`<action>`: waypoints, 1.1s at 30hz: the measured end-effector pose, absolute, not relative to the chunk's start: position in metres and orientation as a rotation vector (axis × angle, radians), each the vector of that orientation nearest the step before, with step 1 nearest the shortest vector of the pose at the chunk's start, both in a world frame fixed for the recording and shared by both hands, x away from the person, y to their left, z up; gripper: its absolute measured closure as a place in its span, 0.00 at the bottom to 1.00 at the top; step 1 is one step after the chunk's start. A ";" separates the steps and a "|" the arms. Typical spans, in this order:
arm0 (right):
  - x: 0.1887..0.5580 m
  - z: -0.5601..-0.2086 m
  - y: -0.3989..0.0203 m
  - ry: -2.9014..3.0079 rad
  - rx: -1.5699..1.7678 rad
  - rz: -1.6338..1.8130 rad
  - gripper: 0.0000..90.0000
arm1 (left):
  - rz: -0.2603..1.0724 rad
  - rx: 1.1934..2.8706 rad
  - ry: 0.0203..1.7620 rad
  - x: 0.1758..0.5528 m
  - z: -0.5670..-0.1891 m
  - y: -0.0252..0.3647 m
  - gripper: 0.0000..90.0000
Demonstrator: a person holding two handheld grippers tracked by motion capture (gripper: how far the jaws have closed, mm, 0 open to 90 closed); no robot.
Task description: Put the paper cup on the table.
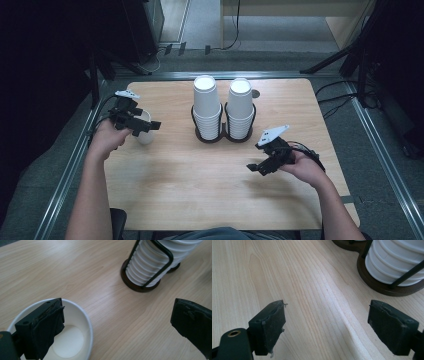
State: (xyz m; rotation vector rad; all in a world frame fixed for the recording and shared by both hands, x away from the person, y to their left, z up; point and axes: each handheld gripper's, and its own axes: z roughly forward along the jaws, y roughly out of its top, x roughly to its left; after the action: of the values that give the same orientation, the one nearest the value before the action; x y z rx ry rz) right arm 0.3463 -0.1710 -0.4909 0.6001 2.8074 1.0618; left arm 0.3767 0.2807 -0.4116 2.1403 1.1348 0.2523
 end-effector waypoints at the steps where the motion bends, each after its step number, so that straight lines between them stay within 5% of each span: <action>1: 0.347 -0.491 -0.171 2.807 0.600 1.061 0.17 | 0.243 2.145 1.122 0.376 -0.412 0.278 0.00; 33: 0.350 -0.489 -0.166 2.820 0.631 1.097 0.17 | 0.164 2.275 0.853 0.350 -0.440 0.193 0.03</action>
State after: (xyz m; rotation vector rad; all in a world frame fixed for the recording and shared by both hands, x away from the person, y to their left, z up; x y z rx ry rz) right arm 0.3504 -0.1662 -0.4889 0.6308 2.8195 1.0972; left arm 0.3501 0.1929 -0.4399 2.2747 0.8526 0.1641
